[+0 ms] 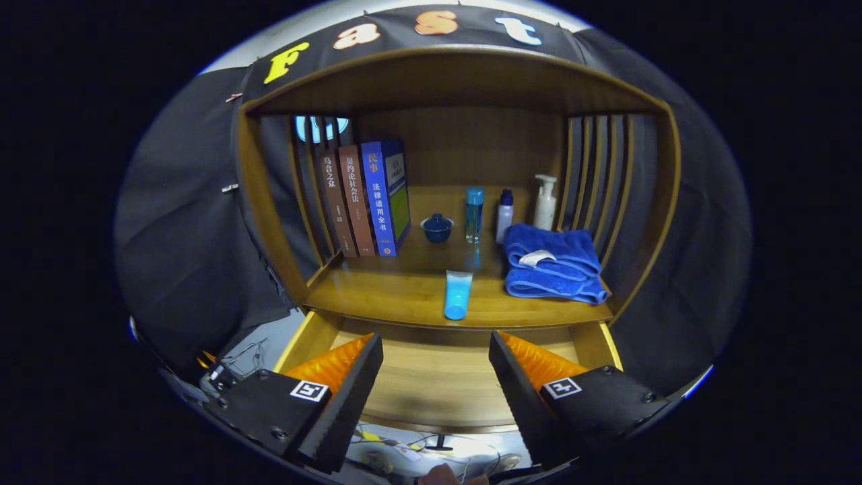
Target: Pull open the drawer, take out the items inside it, and place them on the countertop above the cabinet.
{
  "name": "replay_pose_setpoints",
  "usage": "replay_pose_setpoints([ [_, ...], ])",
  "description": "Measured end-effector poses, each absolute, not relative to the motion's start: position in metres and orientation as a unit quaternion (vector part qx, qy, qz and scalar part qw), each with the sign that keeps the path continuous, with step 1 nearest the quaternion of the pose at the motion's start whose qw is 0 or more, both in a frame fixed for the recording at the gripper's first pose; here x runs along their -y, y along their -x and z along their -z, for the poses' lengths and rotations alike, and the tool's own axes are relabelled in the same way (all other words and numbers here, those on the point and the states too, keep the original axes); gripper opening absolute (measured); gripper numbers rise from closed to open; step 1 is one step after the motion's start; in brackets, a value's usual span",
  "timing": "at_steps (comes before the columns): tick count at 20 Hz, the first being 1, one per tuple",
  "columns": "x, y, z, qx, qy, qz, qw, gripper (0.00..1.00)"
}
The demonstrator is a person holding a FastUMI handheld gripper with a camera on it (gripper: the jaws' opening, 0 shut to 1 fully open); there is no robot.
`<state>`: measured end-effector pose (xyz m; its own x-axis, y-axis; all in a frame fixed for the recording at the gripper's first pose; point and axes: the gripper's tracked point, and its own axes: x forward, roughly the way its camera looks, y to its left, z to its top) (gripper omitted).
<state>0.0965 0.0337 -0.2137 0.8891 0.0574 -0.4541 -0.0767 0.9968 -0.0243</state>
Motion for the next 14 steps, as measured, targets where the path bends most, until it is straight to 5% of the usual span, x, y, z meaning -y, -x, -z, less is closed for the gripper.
replay_pose_setpoints([
  [6, -0.041, -0.033, 0.245, -0.112, 0.039, -0.034, 0.992, 1.0],
  [14, -0.027, -0.001, 0.328, -0.066, 0.032, -0.001, 0.997, 0.99],
])
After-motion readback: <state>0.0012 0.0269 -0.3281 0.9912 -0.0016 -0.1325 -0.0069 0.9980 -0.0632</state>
